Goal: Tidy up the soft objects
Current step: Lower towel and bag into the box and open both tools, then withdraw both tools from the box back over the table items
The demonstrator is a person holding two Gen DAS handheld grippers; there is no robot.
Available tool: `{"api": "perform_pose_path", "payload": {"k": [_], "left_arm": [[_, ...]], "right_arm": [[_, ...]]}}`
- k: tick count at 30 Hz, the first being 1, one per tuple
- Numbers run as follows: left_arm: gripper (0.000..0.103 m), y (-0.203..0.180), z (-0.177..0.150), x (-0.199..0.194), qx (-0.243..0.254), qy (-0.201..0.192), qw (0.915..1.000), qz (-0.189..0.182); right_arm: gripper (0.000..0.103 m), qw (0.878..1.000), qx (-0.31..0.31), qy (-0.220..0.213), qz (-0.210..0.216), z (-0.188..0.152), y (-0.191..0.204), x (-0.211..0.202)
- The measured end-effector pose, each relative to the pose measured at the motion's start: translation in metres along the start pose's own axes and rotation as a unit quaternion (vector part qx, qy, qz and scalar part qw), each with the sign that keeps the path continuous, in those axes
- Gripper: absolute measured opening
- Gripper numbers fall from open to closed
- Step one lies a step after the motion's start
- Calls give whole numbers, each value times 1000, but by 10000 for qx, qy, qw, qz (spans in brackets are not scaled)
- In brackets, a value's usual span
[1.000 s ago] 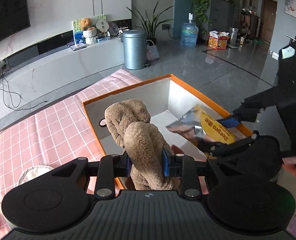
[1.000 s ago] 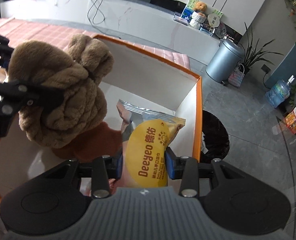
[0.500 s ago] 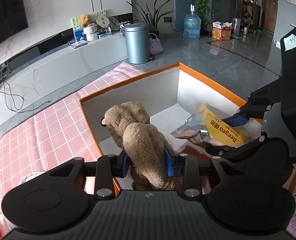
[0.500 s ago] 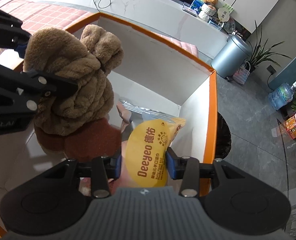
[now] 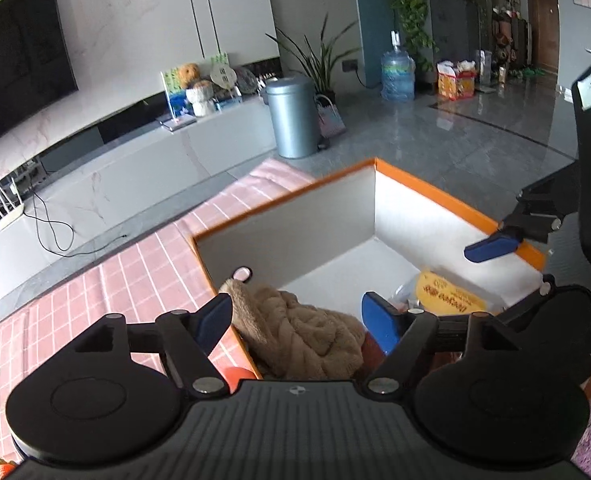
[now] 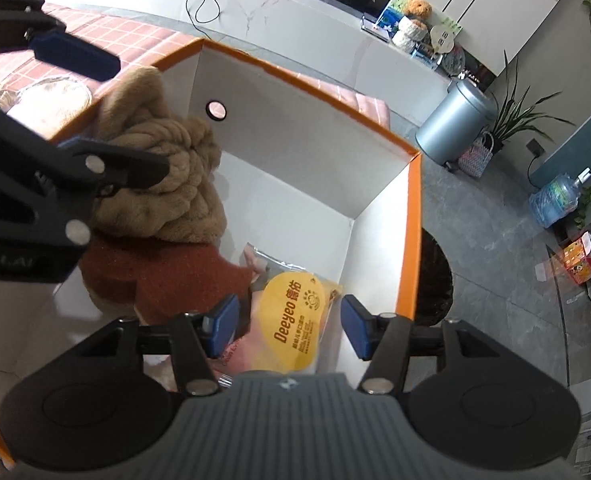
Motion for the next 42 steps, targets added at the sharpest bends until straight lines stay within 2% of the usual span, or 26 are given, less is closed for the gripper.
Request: {"api": "perform_pose_path", "payload": {"k": [10,17,20,27,30,37,42], "left_arm": [[87,2,13,-33,-328,-383,9985,-236],[87,12,14,-64,-856,-668,9921,-633],[87,19,10,-77,-998,-745,9901,-654],[87,38,-10,-104,-1335,-904,9846,-672],[87,51,-21,-114,-1517,-949,9819,-620],[87,80,-52,-135,-1856,-1061,9748,-638],[87,108,-82,-141,-2190,-887,9703,-521]], "right_arm": [[64,9990,237,-305,-217,0,1,-31],[64,9950,453,-717,-533,2,8,-68],[64,9925,456,-928,-646,1,17,-83],[65,9807,1063,-1483,-707,-1,40,-115],[75,9733,1264,-1764,-748,0,54,-127],[75,9596,1524,-2236,-766,2,97,-150],[75,9510,1701,-2495,-664,5,123,-162]]}}
Point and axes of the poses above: each gripper's, at about its wrist camera, not at the fingertips, and x roughly the way its jaws point, y to its left, z to its top, the point moved 8 cm from there along x, roughly the way its jaws point, and after that the axes turned 8 degrees about -x, right-handed, at the moved point
